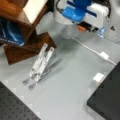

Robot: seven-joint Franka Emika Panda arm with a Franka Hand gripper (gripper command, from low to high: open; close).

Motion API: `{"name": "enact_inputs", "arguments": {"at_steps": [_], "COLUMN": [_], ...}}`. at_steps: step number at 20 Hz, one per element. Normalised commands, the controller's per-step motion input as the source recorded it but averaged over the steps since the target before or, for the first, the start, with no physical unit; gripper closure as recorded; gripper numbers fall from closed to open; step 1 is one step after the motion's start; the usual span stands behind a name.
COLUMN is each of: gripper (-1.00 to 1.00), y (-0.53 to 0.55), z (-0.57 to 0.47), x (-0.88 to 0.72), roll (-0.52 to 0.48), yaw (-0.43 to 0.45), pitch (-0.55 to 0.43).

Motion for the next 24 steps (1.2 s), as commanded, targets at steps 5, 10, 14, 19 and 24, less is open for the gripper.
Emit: {"name": "enact_inputs", "arguments": {"at_steps": [5,10,14,19,24], "gripper": [-1.00,-1.00,-1.00,-1.00,-1.00], "y": [-0.01,-0.05,-0.09,-0.11,-0.11], "z": [0.03,0.11,0.14,0.16,0.21], "x": [0.02,0.13,0.26,0.35,0.43], "roll": [-0.180,-0.318,-0.329,-0.355,-0.413], "yaw": [0.048,0.061,0.069,0.069,0.087], "pitch": [0.170,0.228,0.227,0.267,0.329]}}
